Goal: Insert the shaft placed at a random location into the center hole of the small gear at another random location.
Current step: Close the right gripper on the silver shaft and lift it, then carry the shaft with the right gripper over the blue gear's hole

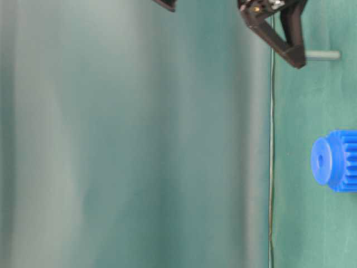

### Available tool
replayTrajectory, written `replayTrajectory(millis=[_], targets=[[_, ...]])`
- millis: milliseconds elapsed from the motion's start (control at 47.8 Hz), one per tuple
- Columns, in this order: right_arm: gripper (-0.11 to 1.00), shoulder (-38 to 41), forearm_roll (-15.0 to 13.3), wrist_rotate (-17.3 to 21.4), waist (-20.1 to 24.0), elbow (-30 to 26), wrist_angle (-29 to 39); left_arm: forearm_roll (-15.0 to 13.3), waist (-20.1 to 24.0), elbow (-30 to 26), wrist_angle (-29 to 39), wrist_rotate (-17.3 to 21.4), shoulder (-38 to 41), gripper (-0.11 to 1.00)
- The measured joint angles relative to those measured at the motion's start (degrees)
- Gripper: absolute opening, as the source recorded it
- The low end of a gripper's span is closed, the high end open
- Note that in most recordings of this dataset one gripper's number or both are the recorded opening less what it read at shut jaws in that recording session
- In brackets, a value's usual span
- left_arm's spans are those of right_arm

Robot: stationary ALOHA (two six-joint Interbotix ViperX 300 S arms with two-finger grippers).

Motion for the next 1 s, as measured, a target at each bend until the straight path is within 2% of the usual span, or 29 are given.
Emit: replayTrajectory(millis=[397, 1004], targets=[[0.13, -10.72, -0.09, 0.0, 0.0, -1.85, 9.93, -0.09, 0.26, 0.09, 0.18, 0.0, 0.0, 0.0], [0.13, -10.2, -0.09, 0.0, 0.53, -4.66, 11.25, -0.09, 0.26, 0.09, 0.18, 0.0, 0.09, 0.0]])
